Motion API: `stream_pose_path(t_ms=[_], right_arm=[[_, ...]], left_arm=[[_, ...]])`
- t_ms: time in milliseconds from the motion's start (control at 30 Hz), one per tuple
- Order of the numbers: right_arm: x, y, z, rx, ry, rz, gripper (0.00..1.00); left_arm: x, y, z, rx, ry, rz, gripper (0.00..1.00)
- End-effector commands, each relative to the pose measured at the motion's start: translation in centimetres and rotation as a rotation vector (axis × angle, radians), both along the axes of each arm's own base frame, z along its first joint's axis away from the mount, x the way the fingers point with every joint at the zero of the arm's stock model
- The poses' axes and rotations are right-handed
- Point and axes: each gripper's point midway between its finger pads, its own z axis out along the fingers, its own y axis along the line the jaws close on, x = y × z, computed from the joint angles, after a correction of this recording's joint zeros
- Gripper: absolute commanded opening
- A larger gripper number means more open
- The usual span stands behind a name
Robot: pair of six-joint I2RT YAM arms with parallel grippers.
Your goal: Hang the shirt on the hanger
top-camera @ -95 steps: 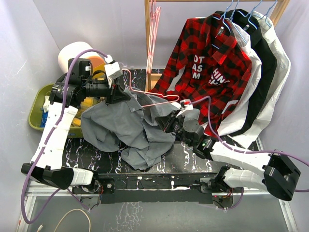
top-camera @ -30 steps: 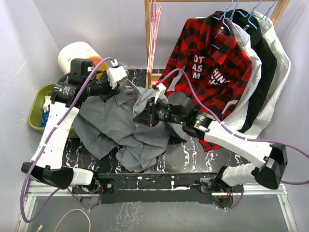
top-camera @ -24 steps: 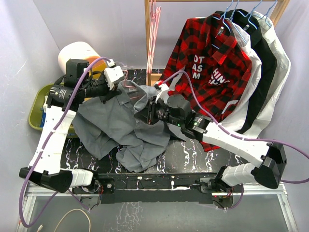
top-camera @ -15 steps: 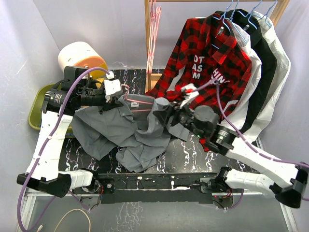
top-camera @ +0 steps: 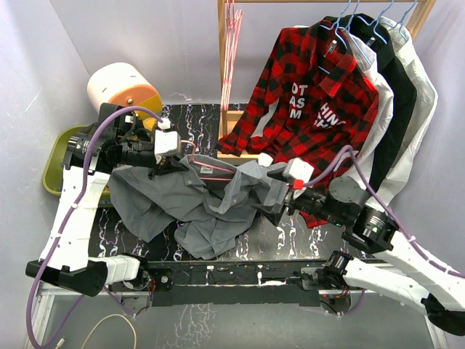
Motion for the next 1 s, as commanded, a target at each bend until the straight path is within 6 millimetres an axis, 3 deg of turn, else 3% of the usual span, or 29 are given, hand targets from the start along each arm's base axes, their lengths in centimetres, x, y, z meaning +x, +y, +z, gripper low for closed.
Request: stream_pose_path(t_ms=[0, 233, 333, 433, 633, 800, 967], right_arm=[[1.3, 0.3, -3.2, -0.236, -0.103, 0.038, 0.97], [5.0, 0.9, -2.5, -0.229, -0.082, 0.11, 0.94], [5.8, 1.4, -2.5, -0.207, -0.038, 0.174, 0.8], [5.7, 2.6, -2.5, -0.183, -0.006, 0.243, 0.66], [4.4, 4.1, -1.3, -0.095, 0.04, 0.353, 0.64], [4.4, 5.0, -1.6, -0.077, 0.078, 0.398, 0.33], [4.6, 5.7, -1.3, -0.05, 0.077, 0.409, 0.41]], left_arm=[[-2.4, -0.5, 1.0, -0.056, -0.028, -0.113, 0.0], [-3.0, -0.8, 0.8, -0.081, -0.02, -0.151, 0.0], [-2.9, -0.9, 0.9, -0.087, -0.022, -0.153, 0.0], [-2.8, -0.9, 0.7, -0.085, -0.018, -0.152, 0.0], [-2.3, -1.0, 0.3, -0.084, -0.007, -0.143, 0.0], [-2.0, -1.3, 0.2, -0.097, 0.015, -0.141, 0.0], [-1.8, -1.5, 0.3, -0.113, 0.034, -0.142, 0.0]])
